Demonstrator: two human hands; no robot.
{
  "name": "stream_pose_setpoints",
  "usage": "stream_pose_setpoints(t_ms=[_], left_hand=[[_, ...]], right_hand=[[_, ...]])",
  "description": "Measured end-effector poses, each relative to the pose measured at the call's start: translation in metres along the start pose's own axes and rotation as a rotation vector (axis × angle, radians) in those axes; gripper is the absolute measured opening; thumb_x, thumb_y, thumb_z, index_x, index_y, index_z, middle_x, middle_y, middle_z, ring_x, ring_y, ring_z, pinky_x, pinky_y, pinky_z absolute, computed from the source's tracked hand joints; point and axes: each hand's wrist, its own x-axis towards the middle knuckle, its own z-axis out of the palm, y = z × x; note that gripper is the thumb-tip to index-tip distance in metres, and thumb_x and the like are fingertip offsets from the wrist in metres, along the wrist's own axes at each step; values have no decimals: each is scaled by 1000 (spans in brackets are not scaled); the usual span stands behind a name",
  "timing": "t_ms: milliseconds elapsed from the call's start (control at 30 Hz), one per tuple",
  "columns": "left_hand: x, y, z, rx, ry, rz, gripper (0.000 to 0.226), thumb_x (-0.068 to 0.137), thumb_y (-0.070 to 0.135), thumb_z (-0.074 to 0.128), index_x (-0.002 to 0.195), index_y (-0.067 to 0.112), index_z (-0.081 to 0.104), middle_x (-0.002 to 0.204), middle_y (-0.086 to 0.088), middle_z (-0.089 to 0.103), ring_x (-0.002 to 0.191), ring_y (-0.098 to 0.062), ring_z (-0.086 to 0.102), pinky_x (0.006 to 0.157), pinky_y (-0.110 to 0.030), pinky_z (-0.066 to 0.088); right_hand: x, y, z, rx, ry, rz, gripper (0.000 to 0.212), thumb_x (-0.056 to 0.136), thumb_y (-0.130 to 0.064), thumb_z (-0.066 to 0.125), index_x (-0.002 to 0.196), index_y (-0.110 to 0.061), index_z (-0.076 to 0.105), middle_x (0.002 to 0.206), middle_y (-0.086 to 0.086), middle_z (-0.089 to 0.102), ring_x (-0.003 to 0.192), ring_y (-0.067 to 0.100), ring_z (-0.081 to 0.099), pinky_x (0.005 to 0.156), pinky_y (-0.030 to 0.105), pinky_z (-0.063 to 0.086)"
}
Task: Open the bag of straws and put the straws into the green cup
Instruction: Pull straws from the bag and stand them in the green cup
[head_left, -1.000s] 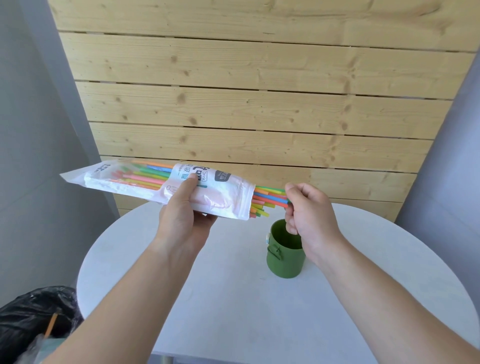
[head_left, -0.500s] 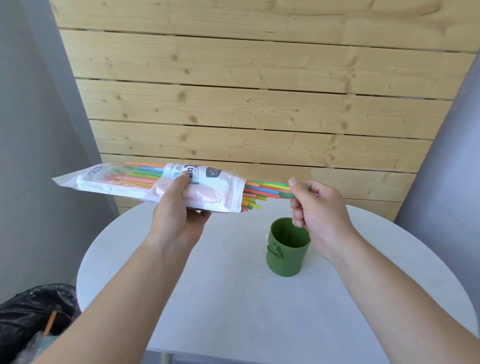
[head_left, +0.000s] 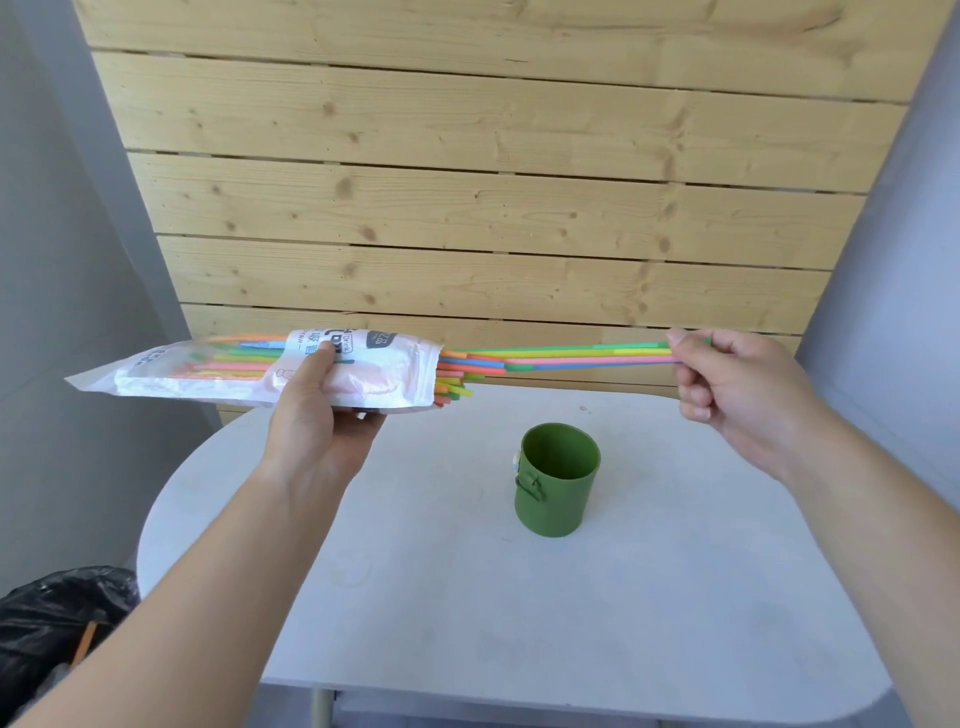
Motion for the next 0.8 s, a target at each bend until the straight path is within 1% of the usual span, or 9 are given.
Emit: stream_pose_setpoints(t_ms=[67, 200, 233, 333, 400, 500, 567, 700, 800], left_hand=[[0, 1, -1, -4, 13, 1, 27, 98, 19, 67, 124, 15, 63, 113, -6, 78, 102, -22, 77, 70, -36, 63], [-3, 2, -2, -6, 22, 5, 24, 99, 20, 66, 122, 15, 63, 115, -7, 76, 105, -23, 75, 82, -40, 63], [-3, 2, -2, -2, 18, 4, 22, 99, 20, 66, 120, 15, 63, 114, -7, 76, 105, -23, 75, 82, -40, 63], [-5, -1, -1, -3, 14, -3, 23, 98, 20, 67, 121, 15, 64, 115, -7, 77, 105, -23, 75, 77, -38, 63], [-6, -3, 0, -17, 17, -11, 28, 97, 20, 68, 124, 14, 64, 118, -7, 77, 107, -24, 76, 79, -39, 63], [-8, -6, 3, -3, 9, -24, 22, 98, 20, 68, 119, 15, 65, 118, -7, 77, 108, -24, 75, 79, -38, 62], [-10, -9, 5, 14, 5, -33, 19, 98, 21, 67, 116, 15, 65, 117, -6, 76, 107, -22, 75, 75, -36, 62], [-12, -14, 7, 18, -5, -35, 28, 98, 20, 67, 125, 15, 64, 118, -6, 77, 106, -22, 75, 65, -33, 61], [-13, -15, 7, 25, -15, -34, 25, 99, 20, 66, 124, 15, 63, 118, -6, 77, 108, -22, 75, 68, -33, 62]], right_hand=[[-1, -9, -16, -39, 4, -6, 16, 98, -17, 62, 84, -9, 63, 63, 3, 43, 44, 10, 33, 40, 21, 28], [-4, -22, -47, -135, 48, -21, 20, 98, -20, 62, 81, -10, 61, 64, 3, 43, 45, 10, 33, 40, 20, 29], [-5, -23, -54, -174, 53, -23, 20, 98, -20, 62, 81, -9, 61, 64, 3, 43, 46, 11, 33, 40, 20, 29], [-10, -24, -73, -277, 57, -2, 22, 98, -21, 63, 81, -8, 61, 64, 4, 42, 46, 12, 32, 39, 20, 30], [-14, -24, -82, -315, 68, 14, 22, 98, -20, 62, 80, -7, 61, 65, 5, 42, 47, 14, 31, 38, 20, 29], [-19, -27, -90, -366, 59, 28, 23, 98, -21, 62, 80, -7, 62, 66, 7, 41, 50, 17, 29, 38, 21, 29], [-21, -29, -90, -400, 46, 28, 22, 98, -21, 62, 81, -6, 63, 67, 8, 42, 50, 18, 30, 39, 22, 29], [-22, -35, -85, -485, 10, 19, 22, 97, -20, 63, 86, -1, 65, 65, 9, 44, 48, 18, 30, 46, 28, 28], [-17, -38, -76, -566, -18, 15, 24, 93, -23, 68, 82, -2, 67, 58, 5, 51, 48, 20, 35, 46, 28, 31]])
